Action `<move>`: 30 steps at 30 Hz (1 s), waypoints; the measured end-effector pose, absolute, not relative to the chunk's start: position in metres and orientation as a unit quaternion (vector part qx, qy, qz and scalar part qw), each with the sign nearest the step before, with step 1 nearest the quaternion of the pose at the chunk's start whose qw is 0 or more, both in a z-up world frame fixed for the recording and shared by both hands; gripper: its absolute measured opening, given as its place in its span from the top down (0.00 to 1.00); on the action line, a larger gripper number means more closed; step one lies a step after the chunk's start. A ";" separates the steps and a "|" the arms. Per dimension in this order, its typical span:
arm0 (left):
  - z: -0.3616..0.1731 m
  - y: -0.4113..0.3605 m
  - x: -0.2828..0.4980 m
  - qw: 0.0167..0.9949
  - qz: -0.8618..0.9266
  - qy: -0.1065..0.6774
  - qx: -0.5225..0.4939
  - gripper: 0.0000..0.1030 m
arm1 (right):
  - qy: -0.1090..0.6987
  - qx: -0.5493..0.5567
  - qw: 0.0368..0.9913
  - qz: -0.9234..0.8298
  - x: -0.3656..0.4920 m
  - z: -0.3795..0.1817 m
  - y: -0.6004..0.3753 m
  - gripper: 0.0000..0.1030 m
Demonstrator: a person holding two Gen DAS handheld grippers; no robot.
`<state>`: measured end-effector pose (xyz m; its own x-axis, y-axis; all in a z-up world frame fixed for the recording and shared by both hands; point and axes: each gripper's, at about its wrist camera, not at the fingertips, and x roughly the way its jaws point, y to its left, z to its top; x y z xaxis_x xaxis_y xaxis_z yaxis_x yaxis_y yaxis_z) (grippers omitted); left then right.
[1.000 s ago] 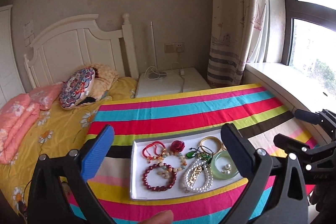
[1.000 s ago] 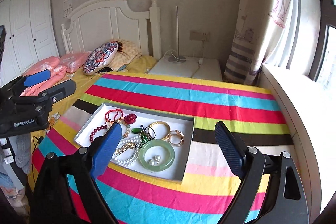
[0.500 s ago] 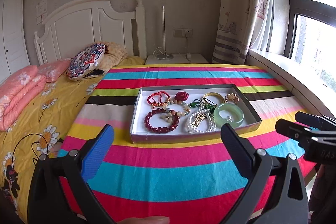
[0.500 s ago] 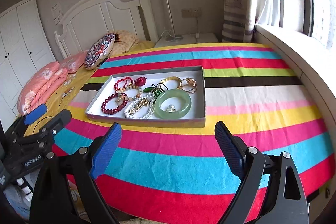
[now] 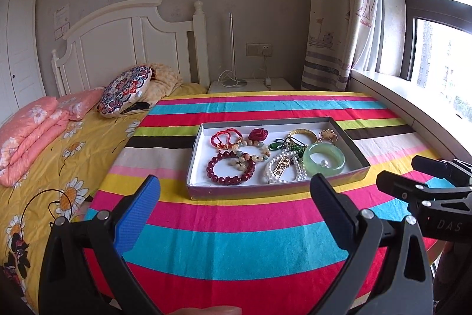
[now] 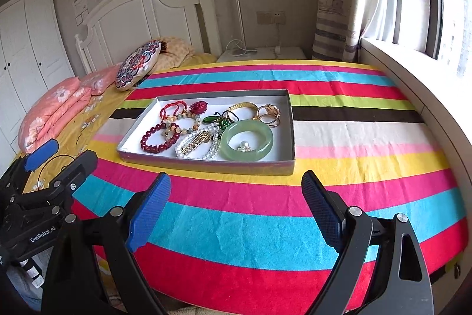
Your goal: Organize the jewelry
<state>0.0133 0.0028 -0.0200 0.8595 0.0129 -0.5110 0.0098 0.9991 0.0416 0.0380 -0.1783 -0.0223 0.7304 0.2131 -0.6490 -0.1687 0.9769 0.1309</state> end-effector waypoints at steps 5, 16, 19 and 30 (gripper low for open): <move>-0.021 0.002 0.014 0.963 -0.003 0.267 0.024 0.02 | 0.352 0.030 0.930 0.103 0.038 -0.023 -0.178 0.17; -0.023 0.004 0.015 0.963 -0.004 0.270 0.019 0.02 | 0.349 0.023 0.931 0.102 0.036 -0.021 -0.175 0.17; -0.024 0.004 0.015 0.962 -0.004 0.272 0.018 0.02 | 0.349 0.022 0.931 0.102 0.036 -0.021 -0.175 0.17; -0.026 0.004 0.015 0.961 -0.006 0.275 0.016 0.02 | 0.350 0.022 0.931 0.102 0.037 -0.021 -0.175 0.17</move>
